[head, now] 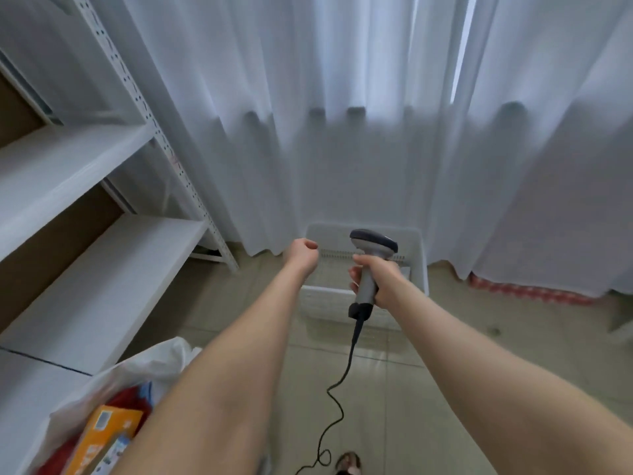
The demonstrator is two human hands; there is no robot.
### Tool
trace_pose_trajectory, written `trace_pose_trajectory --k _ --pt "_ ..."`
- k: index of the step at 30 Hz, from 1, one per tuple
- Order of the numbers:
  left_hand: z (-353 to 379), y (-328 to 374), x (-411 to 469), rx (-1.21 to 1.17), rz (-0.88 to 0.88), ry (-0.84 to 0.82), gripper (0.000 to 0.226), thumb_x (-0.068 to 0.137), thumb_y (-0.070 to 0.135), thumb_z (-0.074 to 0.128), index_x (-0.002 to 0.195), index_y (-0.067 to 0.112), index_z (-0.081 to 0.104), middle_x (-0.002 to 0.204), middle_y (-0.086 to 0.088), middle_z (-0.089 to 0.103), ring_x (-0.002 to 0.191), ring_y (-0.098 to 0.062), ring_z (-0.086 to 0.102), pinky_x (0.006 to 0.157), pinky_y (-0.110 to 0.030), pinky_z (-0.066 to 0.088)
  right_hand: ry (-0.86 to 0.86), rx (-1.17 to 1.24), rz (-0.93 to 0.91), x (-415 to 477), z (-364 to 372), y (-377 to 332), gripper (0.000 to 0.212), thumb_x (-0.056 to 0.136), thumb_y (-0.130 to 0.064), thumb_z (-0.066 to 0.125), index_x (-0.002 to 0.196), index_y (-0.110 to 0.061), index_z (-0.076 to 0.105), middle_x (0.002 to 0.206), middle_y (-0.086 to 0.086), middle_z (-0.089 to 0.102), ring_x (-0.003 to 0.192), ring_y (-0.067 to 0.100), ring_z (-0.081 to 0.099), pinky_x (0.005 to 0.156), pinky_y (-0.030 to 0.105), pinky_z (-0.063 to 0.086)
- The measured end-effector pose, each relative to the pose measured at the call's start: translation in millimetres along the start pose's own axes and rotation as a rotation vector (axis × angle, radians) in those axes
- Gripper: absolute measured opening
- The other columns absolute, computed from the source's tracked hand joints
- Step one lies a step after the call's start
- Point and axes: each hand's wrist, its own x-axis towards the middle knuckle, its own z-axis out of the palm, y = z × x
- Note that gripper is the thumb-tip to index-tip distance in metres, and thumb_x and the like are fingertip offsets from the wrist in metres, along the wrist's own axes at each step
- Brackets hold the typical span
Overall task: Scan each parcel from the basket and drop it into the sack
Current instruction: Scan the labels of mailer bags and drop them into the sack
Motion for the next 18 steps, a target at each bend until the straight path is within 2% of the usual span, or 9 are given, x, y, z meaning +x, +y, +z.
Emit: trace_pose_trajectory --k 4,7,15,18 --pt "42 26 59 0.028 0.002 -0.046 0.031 0.091 0.005 0.048 0.115 0.011 0.066 0.122 -0.009 0.063 0.115 -0.027 0.057 0.1 -0.036 0.046 0.042 0.065 0.039 57 -21 -29 0.011 0.091 -0.012 0.065 0.098 -0.007 0.06 0.066 0.004 0.062 0.055 0.012 0.06 0.061 0.031 0.055" --pt "76 43 118 0.032 -0.003 -0.102 0.033 0.091 0.003 0.045 0.116 0.01 0.065 0.123 -0.01 0.062 0.114 -0.028 0.057 0.099 -0.038 0.047 0.079 0.097 0.048 112 -33 -57 0.007 0.092 -0.011 0.064 0.094 -0.005 0.06 0.065 0.004 0.059 0.055 0.013 0.058 0.059 0.03 0.054" --pt "165 86 261 0.127 -0.071 -0.185 0.038 0.094 0.001 0.036 0.117 0.012 0.064 0.125 -0.011 0.061 0.114 -0.03 0.057 0.096 -0.035 0.047 0.241 0.164 0.152 257 -67 -117 0.012 0.091 -0.012 0.066 0.086 -0.003 0.059 0.065 0.006 0.059 0.059 0.017 0.058 0.067 0.034 0.055" --pt "200 88 304 0.185 -0.083 -0.229 0.037 0.096 0.003 0.037 0.12 0.012 0.063 0.129 -0.01 0.059 0.116 -0.028 0.056 0.096 -0.032 0.045 0.299 0.203 0.185 310 -82 -128 0.013 0.091 -0.009 0.066 0.084 -0.002 0.058 0.065 0.007 0.058 0.059 0.018 0.057 0.065 0.035 0.055"
